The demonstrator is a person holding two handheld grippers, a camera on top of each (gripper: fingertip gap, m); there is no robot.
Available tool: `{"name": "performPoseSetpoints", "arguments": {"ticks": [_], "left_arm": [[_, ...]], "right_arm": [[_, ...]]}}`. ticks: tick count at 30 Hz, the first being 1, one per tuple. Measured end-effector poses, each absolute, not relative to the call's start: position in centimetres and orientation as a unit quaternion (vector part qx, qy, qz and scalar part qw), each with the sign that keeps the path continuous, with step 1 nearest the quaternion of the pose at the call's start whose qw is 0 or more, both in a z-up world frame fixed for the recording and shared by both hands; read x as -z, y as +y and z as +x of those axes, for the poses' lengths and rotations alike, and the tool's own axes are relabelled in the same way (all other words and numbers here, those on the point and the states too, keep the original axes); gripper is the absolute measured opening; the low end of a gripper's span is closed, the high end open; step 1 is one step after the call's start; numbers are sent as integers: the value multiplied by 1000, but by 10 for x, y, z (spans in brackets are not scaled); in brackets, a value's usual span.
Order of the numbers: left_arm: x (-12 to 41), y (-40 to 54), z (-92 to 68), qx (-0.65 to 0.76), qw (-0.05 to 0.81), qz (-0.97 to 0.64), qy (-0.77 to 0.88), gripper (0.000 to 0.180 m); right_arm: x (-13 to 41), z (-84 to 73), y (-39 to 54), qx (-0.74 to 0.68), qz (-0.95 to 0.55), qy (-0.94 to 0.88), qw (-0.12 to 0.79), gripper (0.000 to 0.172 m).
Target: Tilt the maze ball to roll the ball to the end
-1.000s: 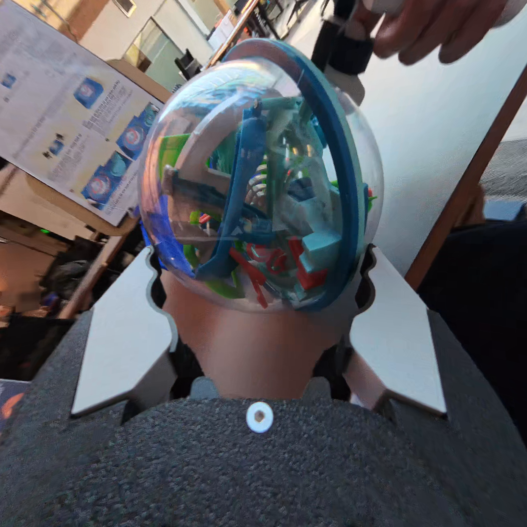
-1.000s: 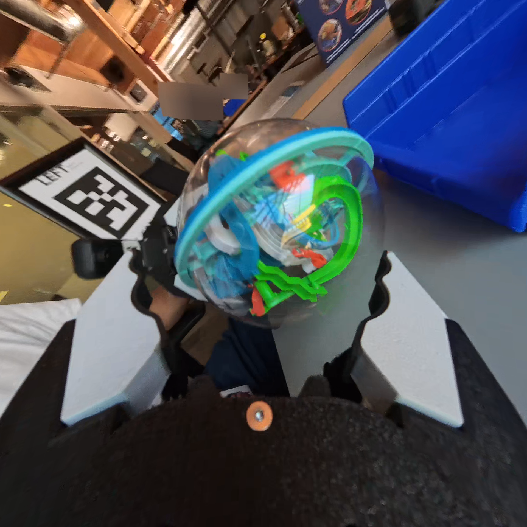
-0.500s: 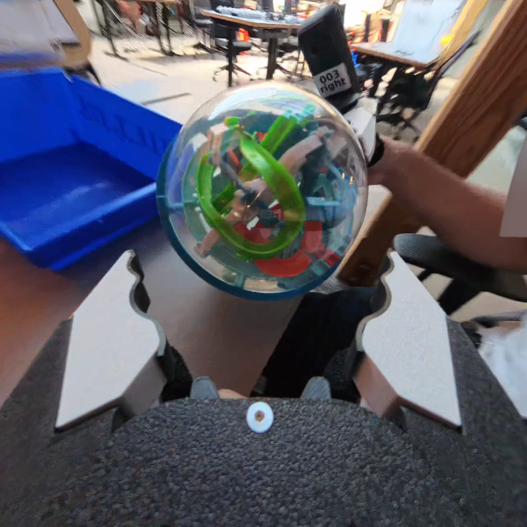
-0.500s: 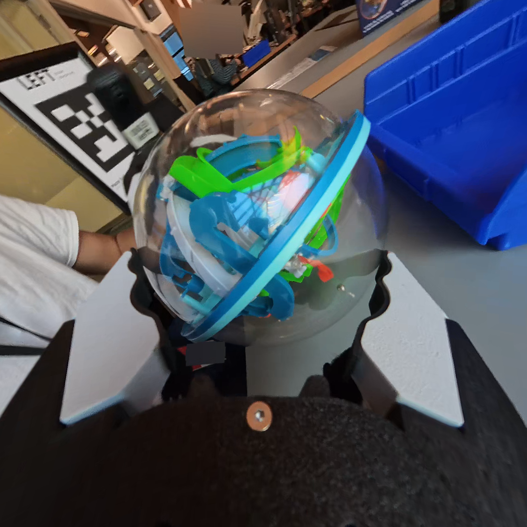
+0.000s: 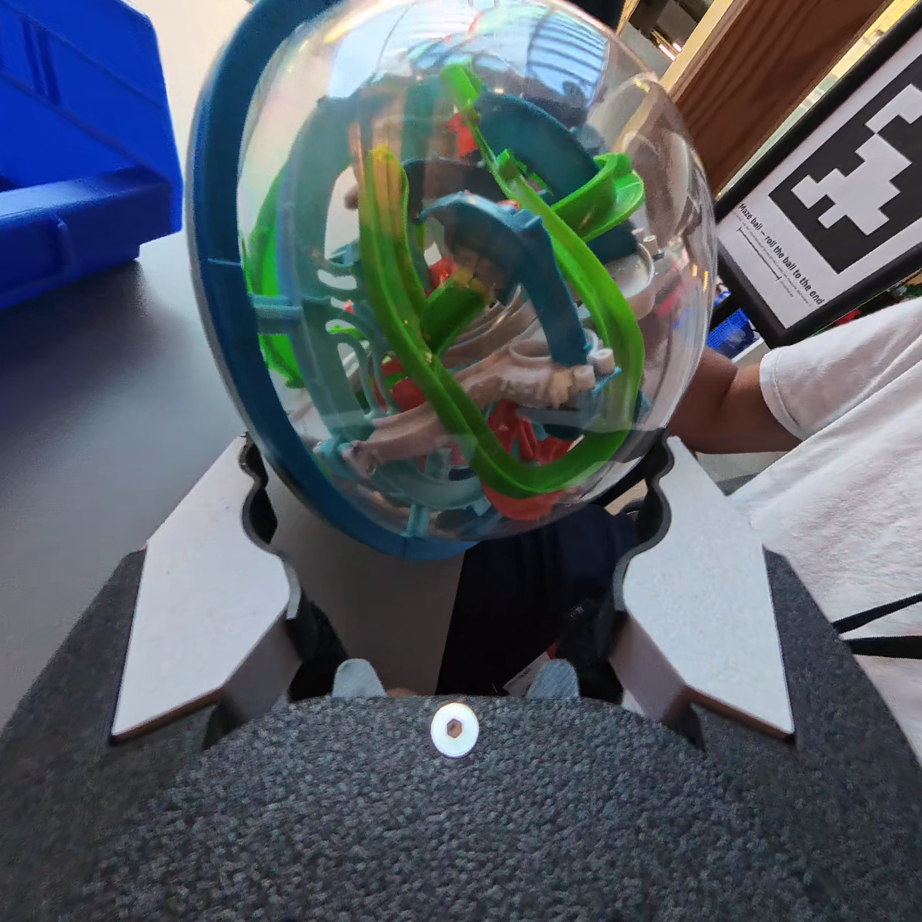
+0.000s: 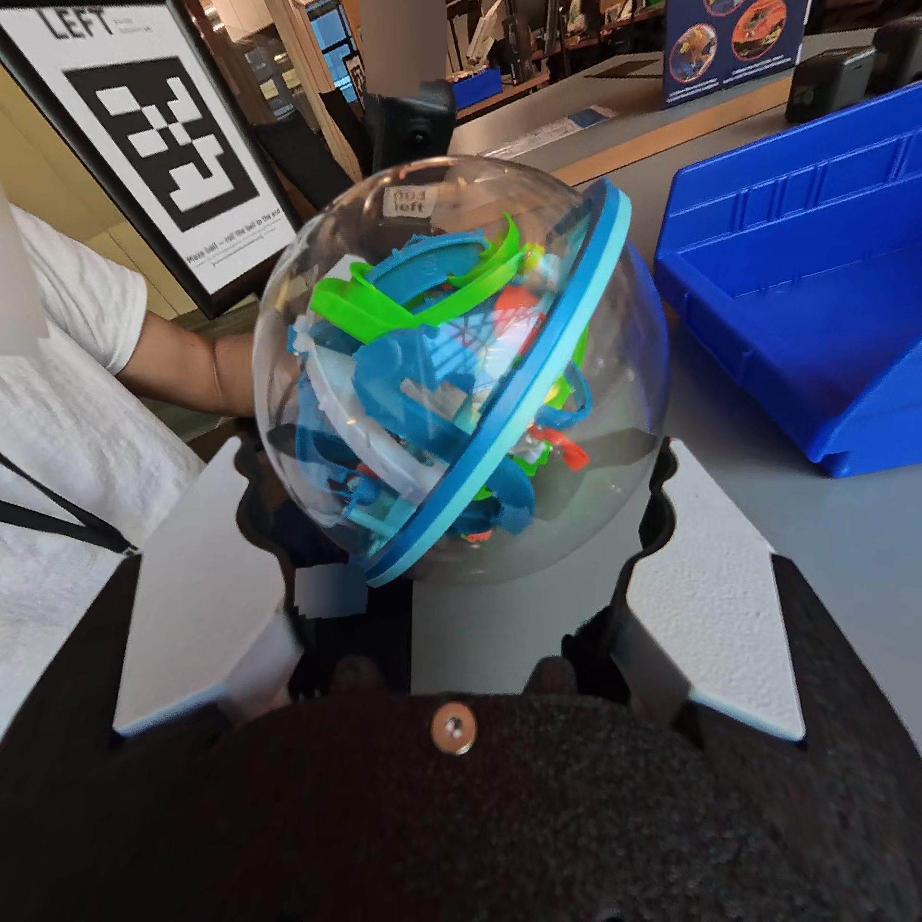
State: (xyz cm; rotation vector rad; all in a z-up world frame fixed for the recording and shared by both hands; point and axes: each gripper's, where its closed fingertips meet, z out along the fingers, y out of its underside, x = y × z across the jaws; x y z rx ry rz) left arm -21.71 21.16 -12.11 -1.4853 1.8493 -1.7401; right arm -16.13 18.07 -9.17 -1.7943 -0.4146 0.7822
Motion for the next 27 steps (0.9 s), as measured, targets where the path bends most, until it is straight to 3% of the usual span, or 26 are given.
{"name": "performPoseSetpoints", "arguments": {"ticks": [11,14,21,24,27], "left_arm": [[127,216,-203,590,98,-519,611,144],[102,223,-197,596,151,-497,613,144],[-70,209,-233,543,428,-332,642,143],[-140,191,-273,548,509,-286,599,143],[-177,173,-318,532,573,-247,573,143]], "right_arm": [[106,-158,189,-348,-786,-45,509,154],[90,-154,195,-337,-781,-61,522,154],[-76,-191,178,-142,-733,-296,596,154],[-162,-233,162,-95,-693,-372,610,154],[-205,-281,144,-47,-671,-438,596,154]]}}
